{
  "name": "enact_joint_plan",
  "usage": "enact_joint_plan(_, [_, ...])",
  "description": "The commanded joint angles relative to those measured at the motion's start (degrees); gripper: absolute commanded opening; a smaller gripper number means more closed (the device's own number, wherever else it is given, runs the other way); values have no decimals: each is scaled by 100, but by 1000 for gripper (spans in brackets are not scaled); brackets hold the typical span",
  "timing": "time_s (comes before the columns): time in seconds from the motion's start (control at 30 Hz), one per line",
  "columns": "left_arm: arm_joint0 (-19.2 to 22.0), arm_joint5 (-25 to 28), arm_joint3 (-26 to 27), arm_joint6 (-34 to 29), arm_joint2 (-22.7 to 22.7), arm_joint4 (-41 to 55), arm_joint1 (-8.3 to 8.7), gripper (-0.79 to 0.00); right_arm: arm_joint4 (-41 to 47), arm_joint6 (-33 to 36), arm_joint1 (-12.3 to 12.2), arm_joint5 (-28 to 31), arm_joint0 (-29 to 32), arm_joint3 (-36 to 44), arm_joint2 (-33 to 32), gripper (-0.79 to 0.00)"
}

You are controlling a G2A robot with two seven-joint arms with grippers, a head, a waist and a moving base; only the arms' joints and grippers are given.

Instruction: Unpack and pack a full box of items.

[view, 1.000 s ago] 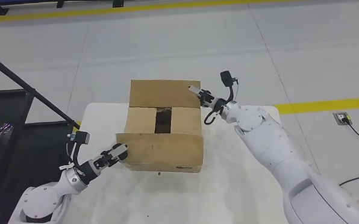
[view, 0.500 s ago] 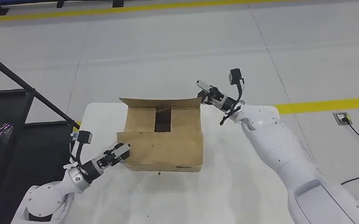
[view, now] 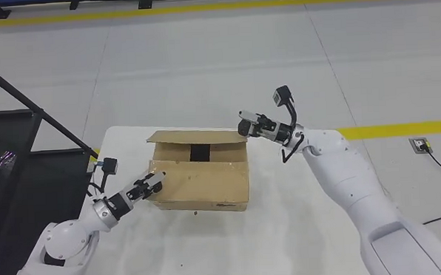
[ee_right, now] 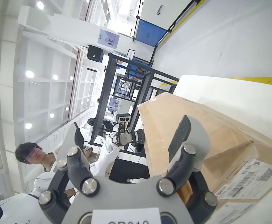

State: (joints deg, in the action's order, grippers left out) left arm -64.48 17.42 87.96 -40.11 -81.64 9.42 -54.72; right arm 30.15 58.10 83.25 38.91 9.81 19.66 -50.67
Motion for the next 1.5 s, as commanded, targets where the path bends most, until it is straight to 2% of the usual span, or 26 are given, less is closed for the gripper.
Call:
enact_joint_plan(0.0, [31,-13,-31,61,43,-50,-11,0,-155,-10,-6,-276,-6,68,34,0])
enact_joint_plan(0.33, [97,-41,-113,200,136,-52,-53,0,-642,122,-62,-1226,191,495,106,0])
enact_joint_plan(0.7, [116,-1,-156,254,192,-66,-87,0,-499,397,-183,-1397,637,1143,-139,0])
enact_joint_plan(0.97, [148,42,-191,354,212,-83,-113,0,-940,201,-291,-1703,930,1713,-190,0])
enact_joint_plan(1.17, [31,176,-151,707,-98,249,-115,0,-1054,179,-382,-1813,1203,2098,-317,0])
enact_joint_plan(1.47, [-493,220,-232,1360,-1032,1113,-83,0,-1380,-79,-472,-2069,1423,2517,-427,0])
